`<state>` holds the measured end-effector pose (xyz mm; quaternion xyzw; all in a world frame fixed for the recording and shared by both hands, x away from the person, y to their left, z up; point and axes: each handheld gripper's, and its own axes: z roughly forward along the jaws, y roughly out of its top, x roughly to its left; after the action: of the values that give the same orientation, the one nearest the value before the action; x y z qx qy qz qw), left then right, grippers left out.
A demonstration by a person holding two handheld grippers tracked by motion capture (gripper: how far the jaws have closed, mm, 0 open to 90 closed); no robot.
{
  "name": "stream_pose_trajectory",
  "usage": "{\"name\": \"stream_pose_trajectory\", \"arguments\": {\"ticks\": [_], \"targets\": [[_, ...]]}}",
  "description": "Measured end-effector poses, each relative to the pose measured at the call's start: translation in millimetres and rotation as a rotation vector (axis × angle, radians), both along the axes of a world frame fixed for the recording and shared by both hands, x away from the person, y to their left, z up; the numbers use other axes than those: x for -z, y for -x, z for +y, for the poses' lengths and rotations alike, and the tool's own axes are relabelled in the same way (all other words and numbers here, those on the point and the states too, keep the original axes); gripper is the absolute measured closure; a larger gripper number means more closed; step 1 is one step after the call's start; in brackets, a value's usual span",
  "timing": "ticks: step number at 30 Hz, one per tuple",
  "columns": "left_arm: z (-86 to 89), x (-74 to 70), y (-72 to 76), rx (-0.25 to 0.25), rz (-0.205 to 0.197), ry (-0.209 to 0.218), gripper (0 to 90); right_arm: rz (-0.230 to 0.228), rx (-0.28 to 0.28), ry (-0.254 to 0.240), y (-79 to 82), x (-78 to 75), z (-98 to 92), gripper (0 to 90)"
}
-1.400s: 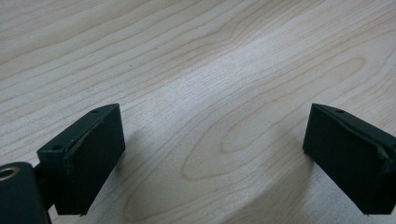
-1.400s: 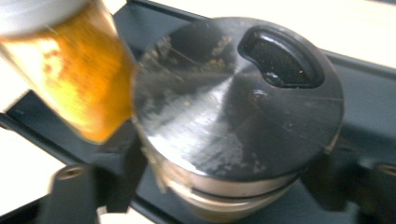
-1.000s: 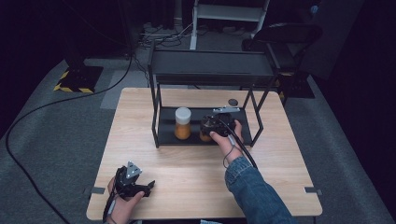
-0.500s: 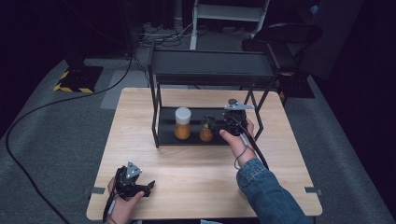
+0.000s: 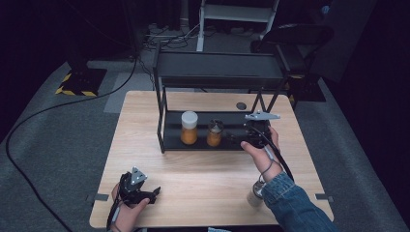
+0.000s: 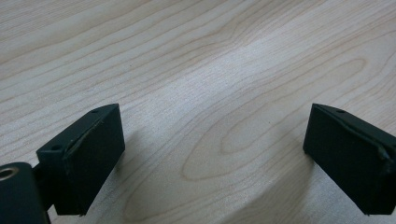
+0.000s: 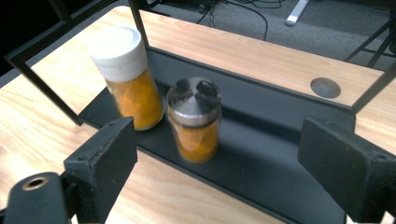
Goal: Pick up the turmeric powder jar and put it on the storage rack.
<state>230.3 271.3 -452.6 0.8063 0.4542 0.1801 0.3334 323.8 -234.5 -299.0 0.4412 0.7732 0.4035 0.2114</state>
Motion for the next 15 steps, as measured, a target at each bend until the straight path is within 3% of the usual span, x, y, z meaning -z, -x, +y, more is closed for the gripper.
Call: {"name": "stream_pose_trajectory", "arguments": {"ticks": [15], "targets": [[-0.1,0.0,-0.1,0.0,0.0,0.0,5.2,-0.028,-0.006,-0.035,35.2,-3.7,-38.8,11.3]]}}
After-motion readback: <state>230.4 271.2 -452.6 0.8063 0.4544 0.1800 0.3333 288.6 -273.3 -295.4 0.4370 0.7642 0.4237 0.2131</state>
